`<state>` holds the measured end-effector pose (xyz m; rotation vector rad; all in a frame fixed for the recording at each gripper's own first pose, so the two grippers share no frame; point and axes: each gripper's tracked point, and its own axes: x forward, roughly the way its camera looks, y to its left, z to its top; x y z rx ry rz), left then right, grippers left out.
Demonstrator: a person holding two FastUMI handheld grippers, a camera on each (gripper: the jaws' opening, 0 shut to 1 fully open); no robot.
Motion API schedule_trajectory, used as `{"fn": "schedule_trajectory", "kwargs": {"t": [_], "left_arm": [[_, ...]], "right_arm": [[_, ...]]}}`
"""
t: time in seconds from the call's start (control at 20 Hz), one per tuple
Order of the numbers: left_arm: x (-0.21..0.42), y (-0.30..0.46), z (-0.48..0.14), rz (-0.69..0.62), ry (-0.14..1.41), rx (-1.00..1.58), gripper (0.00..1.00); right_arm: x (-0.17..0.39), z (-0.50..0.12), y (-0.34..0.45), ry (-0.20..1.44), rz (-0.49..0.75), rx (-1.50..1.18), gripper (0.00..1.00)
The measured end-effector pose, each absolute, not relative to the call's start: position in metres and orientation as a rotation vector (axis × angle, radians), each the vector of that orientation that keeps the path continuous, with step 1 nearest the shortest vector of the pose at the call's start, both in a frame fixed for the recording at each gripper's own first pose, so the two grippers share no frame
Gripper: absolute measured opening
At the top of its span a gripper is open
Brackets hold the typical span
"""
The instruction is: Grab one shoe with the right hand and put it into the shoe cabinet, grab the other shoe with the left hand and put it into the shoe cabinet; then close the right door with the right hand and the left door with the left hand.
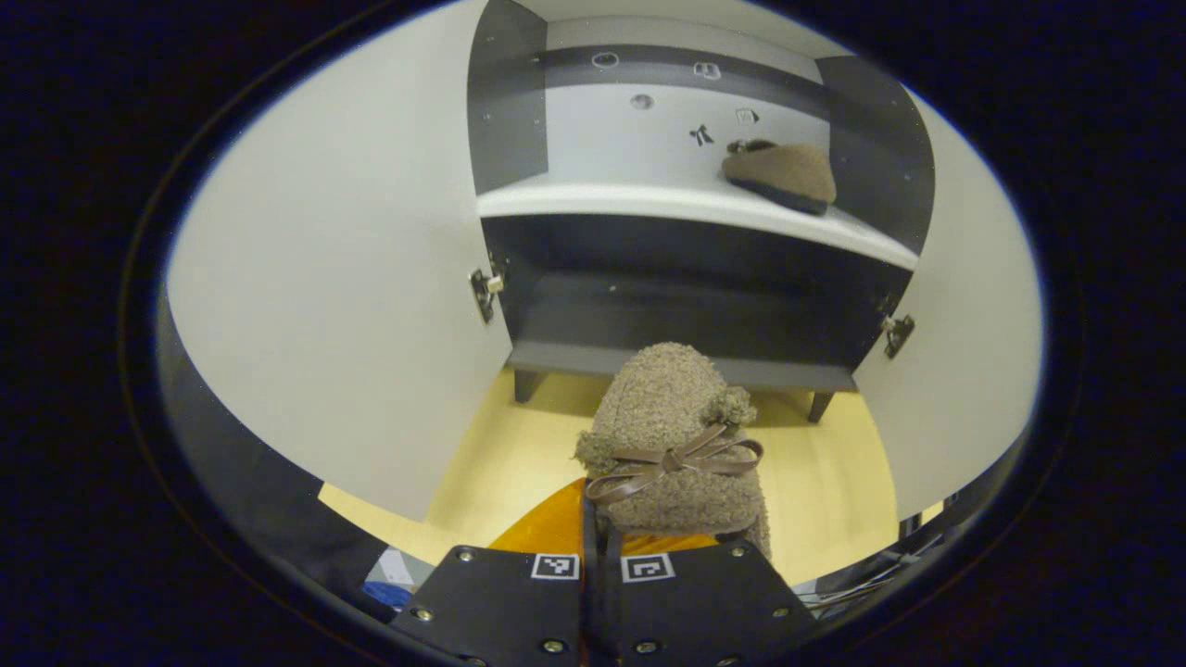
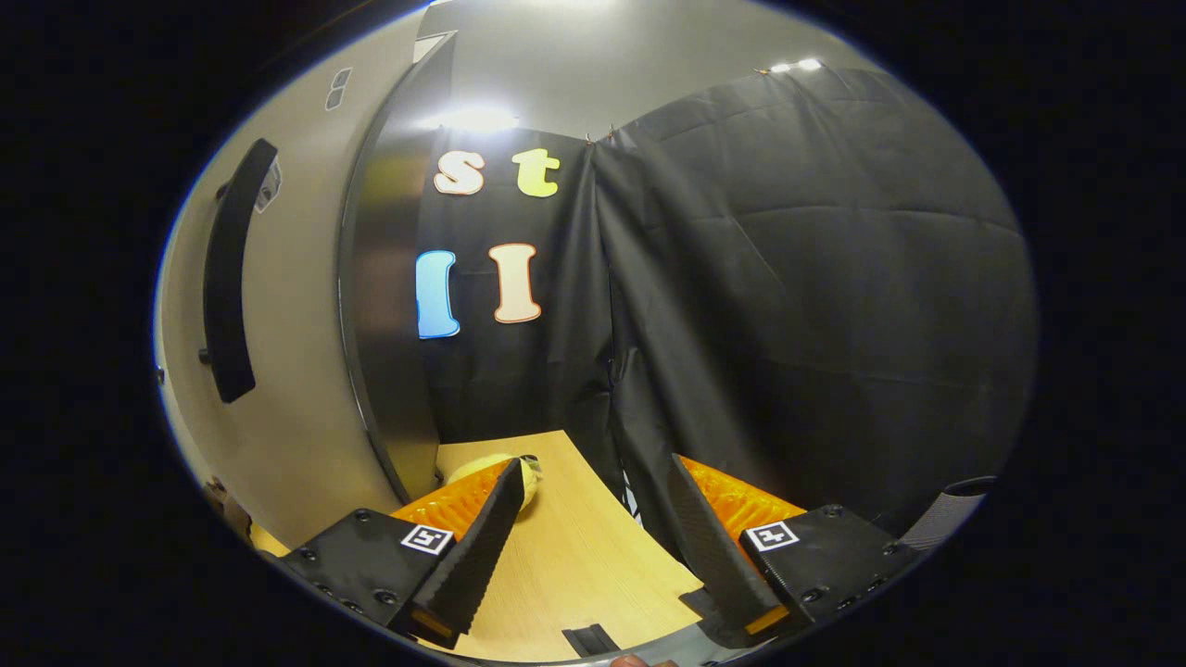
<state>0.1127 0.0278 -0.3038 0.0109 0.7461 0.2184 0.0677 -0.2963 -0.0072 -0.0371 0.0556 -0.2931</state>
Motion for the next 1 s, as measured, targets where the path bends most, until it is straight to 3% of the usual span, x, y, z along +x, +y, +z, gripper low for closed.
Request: {"fn": "schedule_trajectory", "kwargs": {"t": [0.55, 1.0], "left_arm": [[0.139, 0.031, -0.283, 0.179, 0.545, 0.0, 0.01], [0.246, 0.039, -0.208, 0.114, 0.402, 0.03, 0.01]], "right_arm": [[0.097, 0.051, -0.279, -0.067, -0.249, -0.056, 0.98], [0.063, 0.067, -0.277, -0.123, -0.316, -0.07, 0.98]]}}
